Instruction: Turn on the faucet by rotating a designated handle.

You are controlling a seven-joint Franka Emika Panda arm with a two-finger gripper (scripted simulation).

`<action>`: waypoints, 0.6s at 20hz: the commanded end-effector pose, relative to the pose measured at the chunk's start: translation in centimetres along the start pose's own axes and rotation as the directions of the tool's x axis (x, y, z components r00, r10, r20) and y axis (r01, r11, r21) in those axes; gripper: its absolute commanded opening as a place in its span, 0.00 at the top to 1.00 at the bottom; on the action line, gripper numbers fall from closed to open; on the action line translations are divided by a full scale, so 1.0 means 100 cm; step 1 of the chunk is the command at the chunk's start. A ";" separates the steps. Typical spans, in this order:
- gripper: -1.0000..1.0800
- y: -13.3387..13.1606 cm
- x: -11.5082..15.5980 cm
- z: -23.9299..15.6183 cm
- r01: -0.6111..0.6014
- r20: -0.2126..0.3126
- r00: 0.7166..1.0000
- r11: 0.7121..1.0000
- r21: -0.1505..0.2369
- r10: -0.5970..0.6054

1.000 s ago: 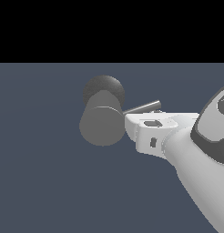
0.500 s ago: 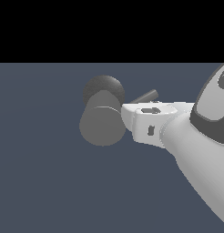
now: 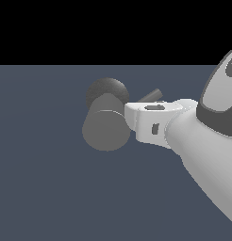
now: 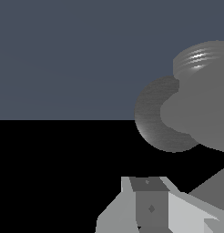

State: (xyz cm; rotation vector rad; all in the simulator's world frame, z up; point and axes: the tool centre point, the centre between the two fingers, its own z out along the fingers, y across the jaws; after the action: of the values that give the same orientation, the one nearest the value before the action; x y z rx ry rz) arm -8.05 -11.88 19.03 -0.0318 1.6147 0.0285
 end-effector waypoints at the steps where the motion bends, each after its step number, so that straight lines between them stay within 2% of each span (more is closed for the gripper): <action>1: 1.00 0.008 -0.012 0.001 0.002 0.018 1.000 1.000 -0.007 -0.002; 12: 1.00 0.027 -0.039 0.001 0.005 0.032 0.999 1.000 -0.010 -0.005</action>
State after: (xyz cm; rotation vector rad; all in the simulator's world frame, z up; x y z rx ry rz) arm -8.41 -9.95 21.36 -0.0337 1.6202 0.0243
